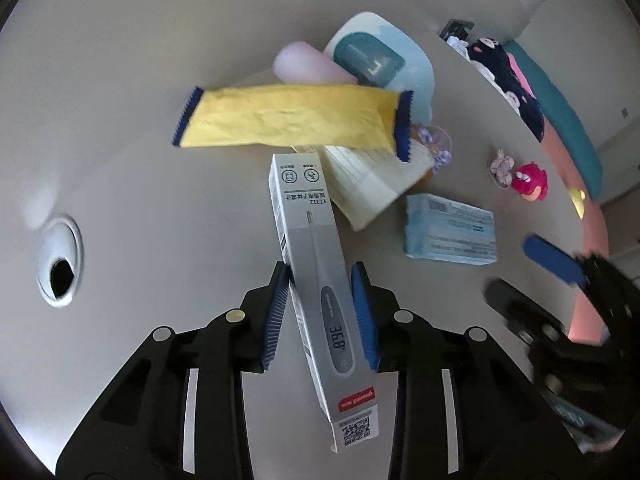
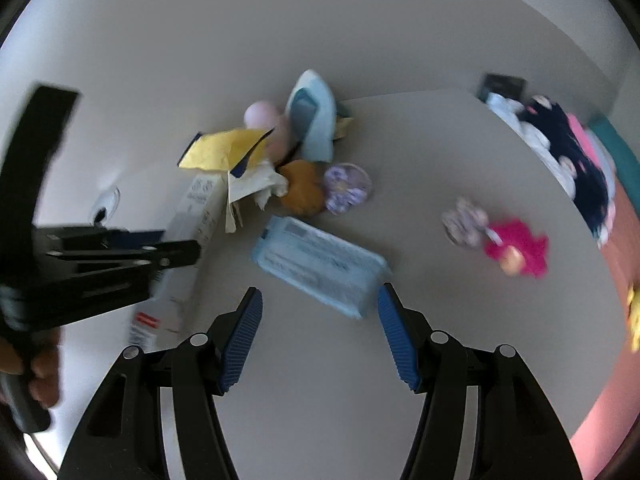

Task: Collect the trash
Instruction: 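Grasp the blue wipes pack with the right tool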

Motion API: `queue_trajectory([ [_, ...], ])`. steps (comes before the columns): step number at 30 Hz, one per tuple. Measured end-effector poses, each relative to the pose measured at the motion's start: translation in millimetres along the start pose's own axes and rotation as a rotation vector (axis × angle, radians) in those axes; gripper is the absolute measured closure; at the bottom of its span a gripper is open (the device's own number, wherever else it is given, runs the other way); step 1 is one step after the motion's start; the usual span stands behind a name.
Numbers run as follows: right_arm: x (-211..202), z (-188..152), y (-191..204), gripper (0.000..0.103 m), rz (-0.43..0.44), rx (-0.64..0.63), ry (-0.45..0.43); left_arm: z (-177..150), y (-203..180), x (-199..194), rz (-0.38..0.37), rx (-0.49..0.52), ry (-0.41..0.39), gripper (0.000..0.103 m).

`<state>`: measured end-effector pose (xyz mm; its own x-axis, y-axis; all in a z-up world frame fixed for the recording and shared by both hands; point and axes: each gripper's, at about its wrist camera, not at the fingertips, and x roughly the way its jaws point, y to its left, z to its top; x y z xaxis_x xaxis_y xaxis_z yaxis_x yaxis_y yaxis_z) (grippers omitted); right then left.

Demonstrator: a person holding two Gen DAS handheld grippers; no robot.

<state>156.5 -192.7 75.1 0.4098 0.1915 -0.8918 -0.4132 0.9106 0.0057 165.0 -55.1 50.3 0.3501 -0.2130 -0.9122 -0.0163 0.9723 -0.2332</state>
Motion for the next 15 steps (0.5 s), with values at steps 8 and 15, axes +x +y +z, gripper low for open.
queue_trajectory([
  [8,34,25,14,0.030,-0.040,-0.154,0.034,6,22,3,-0.050,-0.021,0.009,0.071],
  [15,40,14,3,0.046,0.052,-0.097,0.113,1,24,0,-0.064,-0.015,0.003,0.071],
])
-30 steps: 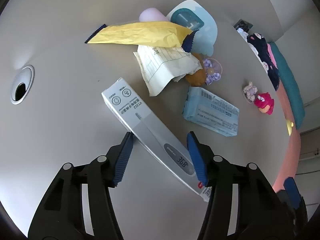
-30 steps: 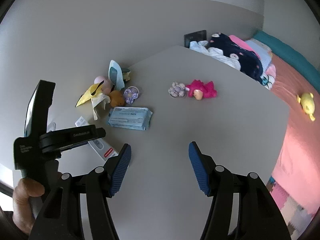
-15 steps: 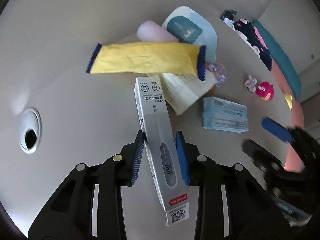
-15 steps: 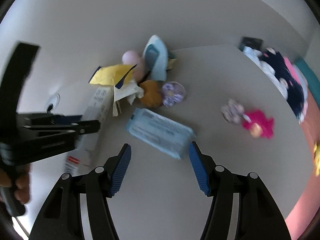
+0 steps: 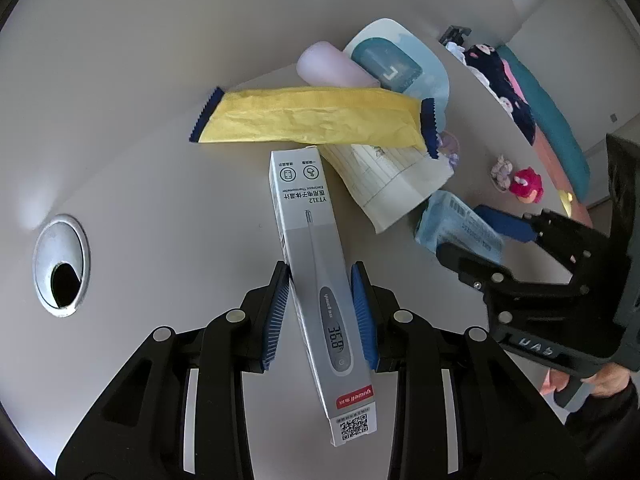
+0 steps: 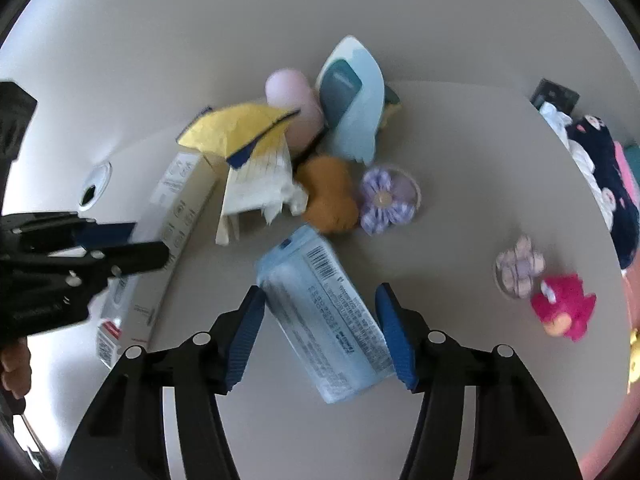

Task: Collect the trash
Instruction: 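Grasp the blue wipes pack with the right tool, then carry box and wipes pack to the trash bag and release both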

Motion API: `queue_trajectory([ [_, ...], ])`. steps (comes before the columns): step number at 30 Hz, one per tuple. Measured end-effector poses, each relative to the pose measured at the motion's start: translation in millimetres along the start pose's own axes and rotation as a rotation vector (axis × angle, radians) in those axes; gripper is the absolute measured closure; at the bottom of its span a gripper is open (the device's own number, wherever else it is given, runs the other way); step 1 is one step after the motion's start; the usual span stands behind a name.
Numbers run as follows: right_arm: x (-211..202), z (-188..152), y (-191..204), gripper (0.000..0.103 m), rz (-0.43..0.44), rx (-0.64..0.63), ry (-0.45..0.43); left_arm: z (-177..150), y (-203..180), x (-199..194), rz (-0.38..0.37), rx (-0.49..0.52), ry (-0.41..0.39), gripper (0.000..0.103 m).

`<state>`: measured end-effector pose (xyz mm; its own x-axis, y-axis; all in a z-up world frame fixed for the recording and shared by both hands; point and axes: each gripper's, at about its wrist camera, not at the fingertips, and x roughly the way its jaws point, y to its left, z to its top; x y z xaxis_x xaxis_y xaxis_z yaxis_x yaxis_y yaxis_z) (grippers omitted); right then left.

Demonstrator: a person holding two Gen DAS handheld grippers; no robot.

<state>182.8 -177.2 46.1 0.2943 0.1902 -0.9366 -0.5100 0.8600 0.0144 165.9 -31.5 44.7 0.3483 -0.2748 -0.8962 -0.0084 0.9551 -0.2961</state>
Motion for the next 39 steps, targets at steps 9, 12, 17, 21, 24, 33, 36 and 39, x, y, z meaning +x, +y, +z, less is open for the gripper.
queue_trajectory([
  [9,-3,-27,6,0.062,0.001,0.104,-0.021,-14,-9,-5,0.013,0.017,-0.026,0.072],
  [12,-12,-34,6,0.062,0.006,0.151,-0.044,-19,-14,-14,0.005,0.028,-0.049,0.073],
  [17,-36,-46,12,0.062,-0.009,0.171,-0.076,-29,-31,-36,-0.012,0.076,-0.084,0.073],
  [21,-62,-65,18,0.062,-0.024,0.203,-0.111,-40,-52,-49,-0.030,0.108,-0.096,0.073],
  [24,-81,-83,15,0.062,-0.044,0.229,-0.130,-51,-69,-58,-0.043,0.135,-0.105,0.073],
  [33,-137,-155,-15,0.062,-0.109,0.341,-0.193,-96,-138,-74,-0.099,0.234,-0.117,0.073],
  [36,-153,-186,-26,0.062,-0.132,0.388,-0.208,-114,-168,-76,-0.123,0.286,-0.116,0.073],
  [39,-167,-216,-40,0.062,-0.158,0.431,-0.219,-129,-193,-74,-0.141,0.322,-0.108,0.073],
])
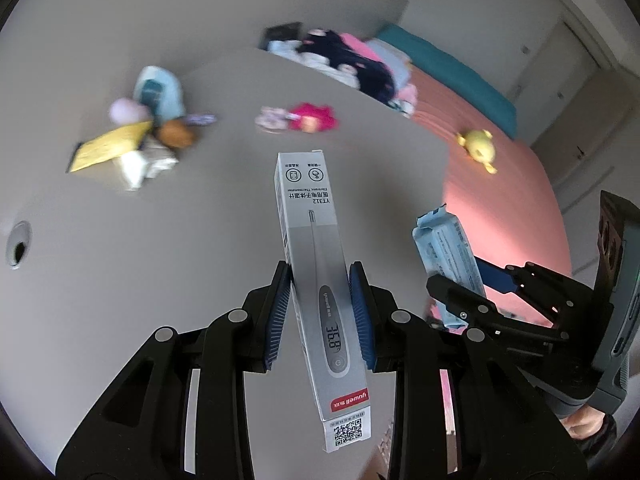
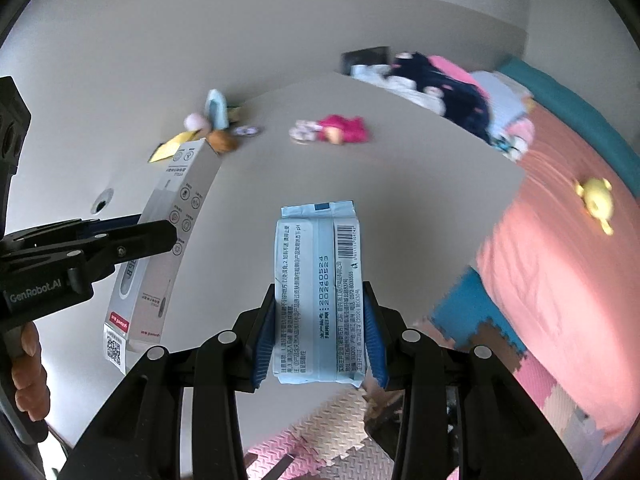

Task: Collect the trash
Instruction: 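Carry box and wipes pack to the trash bag and release both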

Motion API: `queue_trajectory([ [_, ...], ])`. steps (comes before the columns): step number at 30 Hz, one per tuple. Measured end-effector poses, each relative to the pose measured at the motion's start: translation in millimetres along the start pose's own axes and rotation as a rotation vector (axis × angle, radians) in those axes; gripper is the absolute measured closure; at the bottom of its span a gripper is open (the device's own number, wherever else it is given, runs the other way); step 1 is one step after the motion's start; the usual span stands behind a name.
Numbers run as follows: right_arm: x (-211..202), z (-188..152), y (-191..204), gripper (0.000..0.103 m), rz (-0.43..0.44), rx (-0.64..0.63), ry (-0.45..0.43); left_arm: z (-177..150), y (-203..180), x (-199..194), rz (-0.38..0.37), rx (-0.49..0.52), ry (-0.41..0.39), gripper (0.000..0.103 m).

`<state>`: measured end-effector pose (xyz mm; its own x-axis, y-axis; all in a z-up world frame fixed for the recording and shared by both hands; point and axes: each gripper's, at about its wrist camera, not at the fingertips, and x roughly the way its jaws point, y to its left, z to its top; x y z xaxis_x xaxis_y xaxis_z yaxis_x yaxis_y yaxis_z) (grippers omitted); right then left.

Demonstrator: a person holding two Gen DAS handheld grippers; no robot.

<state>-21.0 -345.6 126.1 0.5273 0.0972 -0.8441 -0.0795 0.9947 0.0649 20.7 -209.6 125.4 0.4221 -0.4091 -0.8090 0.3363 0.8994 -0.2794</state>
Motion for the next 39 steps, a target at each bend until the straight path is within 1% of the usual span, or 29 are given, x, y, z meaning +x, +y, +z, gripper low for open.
queue_trajectory([
  [5,-26,-35,-46,0.062,-0.044,0.077,-0.016,-14,-53,16,-0.043,0.071,0.029,0.073],
  [11,-53,-84,-104,0.062,-0.102,0.196,-0.028,-37,-120,40,-0.097,0.157,0.077,0.072],
  [17,-73,-128,-153,0.062,-0.161,0.289,-0.027,-65,-185,70,-0.147,0.248,0.146,0.072],
  [23,-85,-181,-201,0.062,-0.221,0.407,-0.008,-98,-245,106,-0.187,0.336,0.230,0.072],
  [26,-86,-207,-223,0.062,-0.253,0.464,0.017,-112,-268,123,-0.197,0.370,0.267,0.072],
  [31,-85,-239,-256,0.062,-0.281,0.560,0.052,-127,-293,149,-0.210,0.396,0.320,0.070],
  [32,-83,-246,-264,0.058,-0.286,0.585,0.062,-132,-296,151,-0.214,0.399,0.327,0.060],
  [33,-82,-249,-268,0.052,-0.286,0.598,0.065,-134,-300,155,-0.220,0.404,0.334,0.028],
  [34,-83,-253,-273,0.039,-0.293,0.614,0.058,-137,-304,158,-0.210,0.409,0.330,0.011],
  [35,-83,-255,-275,0.036,-0.301,0.619,0.053,-140,-305,158,-0.197,0.415,0.302,0.006],
  [36,-83,-257,-276,0.036,-0.305,0.623,0.051,-142,-306,157,-0.184,0.424,0.286,0.006],
  [37,-83,-258,-277,0.036,-0.303,0.626,0.048,-142,-308,159,-0.172,0.436,0.282,0.006],
  [39,-83,-260,-278,0.036,-0.312,0.624,0.040,-140,-307,165,-0.169,0.427,0.297,0.006],
])
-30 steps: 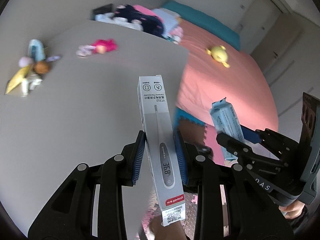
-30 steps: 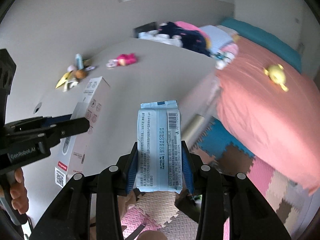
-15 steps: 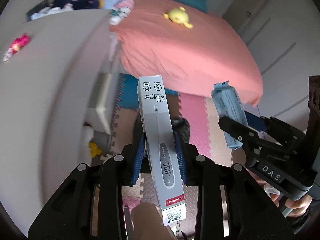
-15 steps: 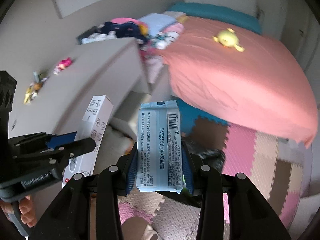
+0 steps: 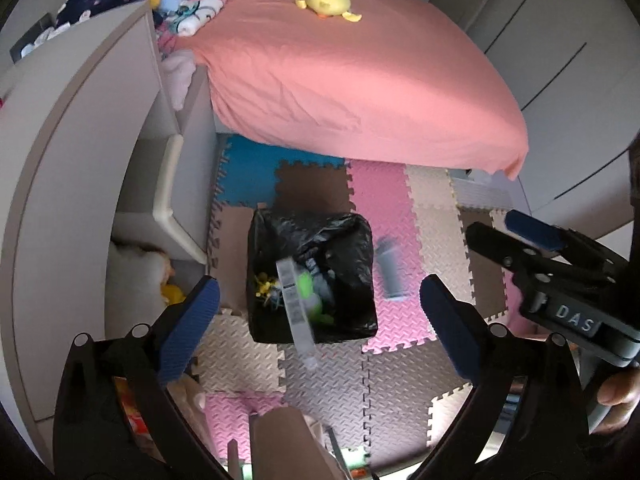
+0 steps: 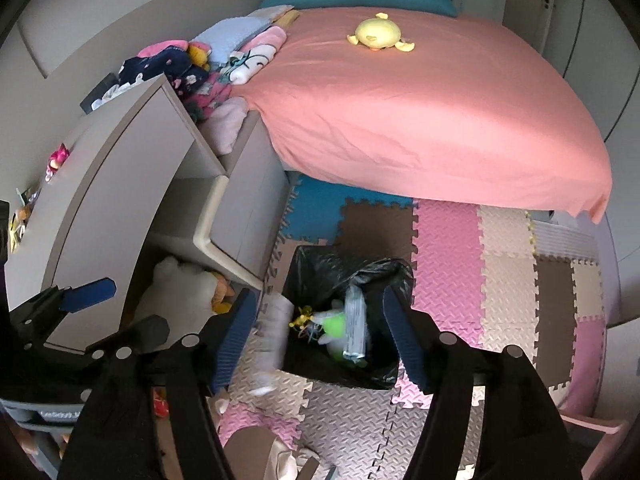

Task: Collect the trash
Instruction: 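Carry box and wipes pack to the trash bag and release both, then move both tools back toward the desk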

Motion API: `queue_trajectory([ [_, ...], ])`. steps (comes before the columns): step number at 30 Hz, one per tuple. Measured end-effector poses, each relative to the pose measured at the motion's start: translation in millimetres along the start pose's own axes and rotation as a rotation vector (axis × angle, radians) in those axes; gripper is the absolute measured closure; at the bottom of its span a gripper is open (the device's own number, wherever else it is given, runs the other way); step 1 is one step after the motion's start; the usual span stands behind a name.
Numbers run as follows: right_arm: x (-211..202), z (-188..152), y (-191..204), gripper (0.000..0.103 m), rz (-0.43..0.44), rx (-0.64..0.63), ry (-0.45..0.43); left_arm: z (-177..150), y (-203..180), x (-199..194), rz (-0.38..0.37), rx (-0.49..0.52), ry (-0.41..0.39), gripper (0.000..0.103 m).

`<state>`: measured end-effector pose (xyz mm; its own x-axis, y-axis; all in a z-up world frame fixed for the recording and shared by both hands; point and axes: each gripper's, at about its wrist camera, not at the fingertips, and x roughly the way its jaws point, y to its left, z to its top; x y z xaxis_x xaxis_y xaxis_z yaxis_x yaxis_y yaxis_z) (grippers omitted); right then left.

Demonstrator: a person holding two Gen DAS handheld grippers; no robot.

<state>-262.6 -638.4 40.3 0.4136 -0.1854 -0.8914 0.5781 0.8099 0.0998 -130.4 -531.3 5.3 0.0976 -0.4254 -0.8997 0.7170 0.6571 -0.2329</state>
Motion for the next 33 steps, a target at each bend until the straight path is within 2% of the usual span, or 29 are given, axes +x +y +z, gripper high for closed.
queue_trajectory([
  [9,2,0,6,0.036,0.010,-0.023,0.002,1,12,-3,-0.003,-0.027,0.001,0.006],
  [15,-6,8,24,0.036,0.023,-0.053,-0.014,4,27,-18,0.000,-0.038,-0.030,0.006],
  [23,-23,24,78,0.036,0.050,-0.132,-0.050,11,67,-61,0.022,-0.078,-0.101,0.006],
  [33,-38,43,180,0.036,0.113,-0.272,-0.087,8,146,-123,0.088,-0.169,-0.185,0.006],
])
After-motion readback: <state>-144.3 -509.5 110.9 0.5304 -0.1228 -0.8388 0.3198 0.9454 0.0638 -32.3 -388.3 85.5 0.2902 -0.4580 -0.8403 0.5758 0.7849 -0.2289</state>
